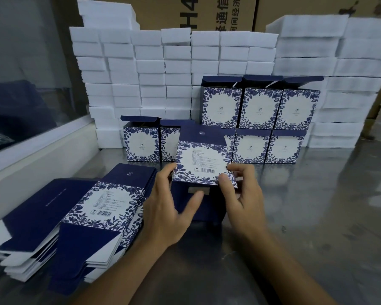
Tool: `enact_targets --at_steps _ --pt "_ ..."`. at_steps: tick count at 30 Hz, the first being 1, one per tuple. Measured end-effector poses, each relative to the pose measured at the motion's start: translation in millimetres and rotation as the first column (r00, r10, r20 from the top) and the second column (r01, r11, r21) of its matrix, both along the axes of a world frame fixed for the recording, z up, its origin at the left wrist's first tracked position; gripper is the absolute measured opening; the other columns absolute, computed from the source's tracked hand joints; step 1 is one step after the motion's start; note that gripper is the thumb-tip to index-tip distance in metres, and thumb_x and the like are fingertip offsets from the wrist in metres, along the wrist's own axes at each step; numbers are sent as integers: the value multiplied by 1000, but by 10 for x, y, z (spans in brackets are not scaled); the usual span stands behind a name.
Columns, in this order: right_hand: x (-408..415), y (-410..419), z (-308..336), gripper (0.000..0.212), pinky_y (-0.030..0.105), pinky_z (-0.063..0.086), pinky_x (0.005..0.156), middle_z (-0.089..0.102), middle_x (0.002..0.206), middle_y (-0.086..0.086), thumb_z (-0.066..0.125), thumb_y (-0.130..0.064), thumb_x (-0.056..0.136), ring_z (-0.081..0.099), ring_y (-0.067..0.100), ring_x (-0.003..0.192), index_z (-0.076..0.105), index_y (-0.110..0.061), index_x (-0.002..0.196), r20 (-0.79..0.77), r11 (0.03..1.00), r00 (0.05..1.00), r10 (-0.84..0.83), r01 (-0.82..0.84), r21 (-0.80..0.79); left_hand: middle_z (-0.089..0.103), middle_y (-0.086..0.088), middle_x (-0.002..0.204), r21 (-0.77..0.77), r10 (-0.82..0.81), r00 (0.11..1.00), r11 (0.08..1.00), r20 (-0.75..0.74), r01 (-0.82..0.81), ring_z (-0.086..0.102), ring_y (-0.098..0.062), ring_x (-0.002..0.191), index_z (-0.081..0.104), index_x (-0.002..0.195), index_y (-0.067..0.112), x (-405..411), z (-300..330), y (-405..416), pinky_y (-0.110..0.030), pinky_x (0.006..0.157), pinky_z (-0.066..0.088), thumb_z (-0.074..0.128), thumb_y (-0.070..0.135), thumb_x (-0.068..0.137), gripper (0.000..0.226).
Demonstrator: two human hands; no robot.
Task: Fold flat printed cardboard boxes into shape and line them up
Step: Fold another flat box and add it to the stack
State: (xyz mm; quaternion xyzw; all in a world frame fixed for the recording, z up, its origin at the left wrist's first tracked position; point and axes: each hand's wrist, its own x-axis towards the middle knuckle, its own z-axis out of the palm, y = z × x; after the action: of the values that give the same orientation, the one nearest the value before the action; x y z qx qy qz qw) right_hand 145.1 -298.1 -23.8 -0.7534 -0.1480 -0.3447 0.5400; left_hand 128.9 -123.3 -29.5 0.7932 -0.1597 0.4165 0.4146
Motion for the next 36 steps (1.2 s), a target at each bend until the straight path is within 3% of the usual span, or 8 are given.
enact_targets --at_steps 3,7,12,18,24,27,32,36 --pt "19 2 26 24 25 43 66 56 99 -18 54 -49 89 57 10 91 52 -34 107 26 1000 1000 -9 8 25 52 19 129 -117 -152 988 981 22 154 54 0 116 36 135 22 24 -6 -21 -11 90 41 40 56 96 52" --pt "-2 14 39 24 24 47 72 59 100 -11 53 -35 84 58 12 91 52 -30 107 23 994 997 73 -75 86 61 12 117 -273 -127 991 955 -34 113 58 -5 102 45 124 33 75 4 -43 -14 88 41 27 51 98 36" --pt "11 -6 30 43 32 54 79 58 103 -22 51 -27 77 61 12 96 50 -36 119 17 989 994 110 -111 94 67 10 95 -446 -163 974 892 -159 77 62 -7 90 58 98 34 144 42 -1 -21 77 46 38 38 98 20" --pt "32 -4 -59 59 22 52 79 55 110 -28 53 -21 73 58 3 102 42 -41 127 -83 994 991 102 -99 40 58 -18 93 -524 -305 894 846 -327 97 58 -38 91 48 88 18 177 -30 24 -60 86 47 48 37 85 19" --pt "52 -21 -64 66 31 49 93 57 125 -17 63 -28 72 57 -2 109 41 -32 134 -219 997 972 83 -81 20 54 2 84 -473 -325 880 871 -348 135 51 -9 73 45 87 27 189 -70 23 -42 73 42 60 37 63 30" --pt "29 -20 -64 79 38 41 111 50 147 -11 61 -56 78 48 7 133 36 -31 149 -304 997 950 71 -80 -17 56 0 107 -417 -275 895 902 -353 113 58 -11 97 42 96 40 196 -113 15 -35 82 50 66 27 65 41" --pt "18 -14 -60 112 30 24 120 21 162 -23 39 -99 65 22 -2 147 17 -39 158 -383 987 913 139 -157 -15 53 34 106 -343 -200 948 933 -247 107 58 8 98 34 107 52 202 -104 3 -7 73 46 77 27 66 65" --pt "31 18 -70 75 25 48 98 62 132 -22 49 -85 79 58 -2 121 49 -40 139 -298 958 910 288 -272 96 59 22 116 -368 -292 921 911 -259 186 63 0 100 40 124 50 144 -60 3 -20 81 55 77 47 66 69"
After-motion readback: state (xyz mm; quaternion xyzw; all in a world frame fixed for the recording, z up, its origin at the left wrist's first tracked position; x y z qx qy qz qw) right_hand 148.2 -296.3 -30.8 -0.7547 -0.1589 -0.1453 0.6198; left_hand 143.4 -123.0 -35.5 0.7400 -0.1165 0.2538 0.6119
